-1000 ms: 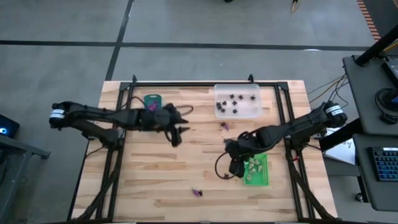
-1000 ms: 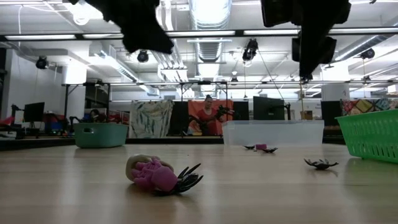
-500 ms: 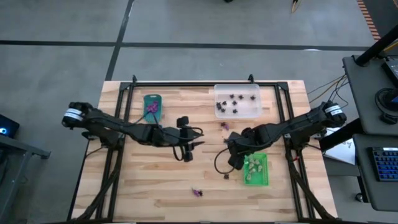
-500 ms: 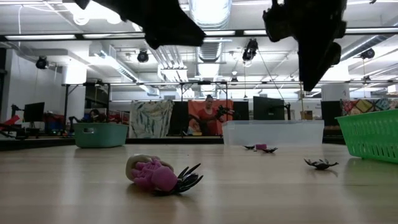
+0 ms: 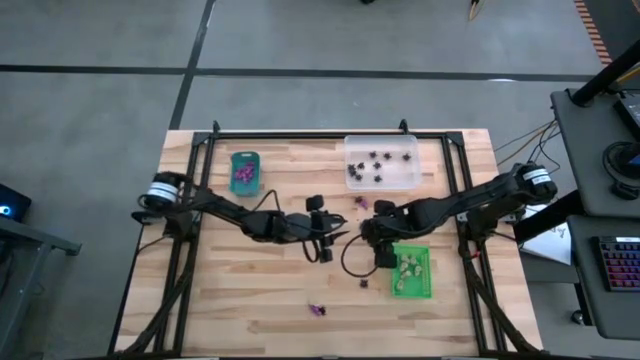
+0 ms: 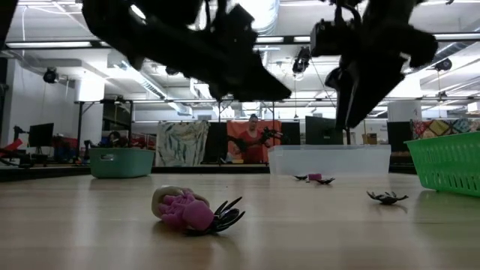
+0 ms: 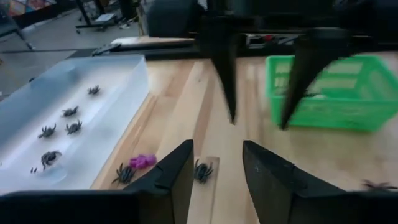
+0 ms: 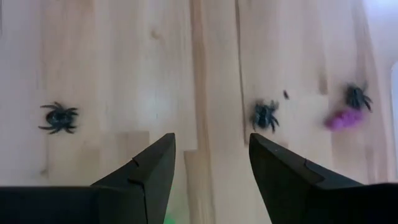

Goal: Sort Halloween decoration
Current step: Put the black spider toy into the white bin

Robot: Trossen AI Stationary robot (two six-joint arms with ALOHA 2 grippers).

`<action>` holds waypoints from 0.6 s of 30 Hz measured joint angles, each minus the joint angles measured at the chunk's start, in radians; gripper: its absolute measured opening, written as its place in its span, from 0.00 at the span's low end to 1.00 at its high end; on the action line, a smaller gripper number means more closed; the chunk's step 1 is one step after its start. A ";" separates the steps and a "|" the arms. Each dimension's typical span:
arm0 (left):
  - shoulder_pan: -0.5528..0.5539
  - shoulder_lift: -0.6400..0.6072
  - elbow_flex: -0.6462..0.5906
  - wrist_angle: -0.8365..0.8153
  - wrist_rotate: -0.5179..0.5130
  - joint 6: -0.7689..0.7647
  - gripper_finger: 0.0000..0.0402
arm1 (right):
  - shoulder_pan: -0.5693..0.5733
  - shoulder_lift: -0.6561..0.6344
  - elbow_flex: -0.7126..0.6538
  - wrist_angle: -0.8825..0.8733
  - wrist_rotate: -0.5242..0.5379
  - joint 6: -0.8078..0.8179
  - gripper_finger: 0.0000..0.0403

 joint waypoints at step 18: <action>0.052 0.178 0.081 0.077 0.005 -0.050 0.14 | -0.089 -0.132 -0.587 0.959 0.073 -0.224 0.49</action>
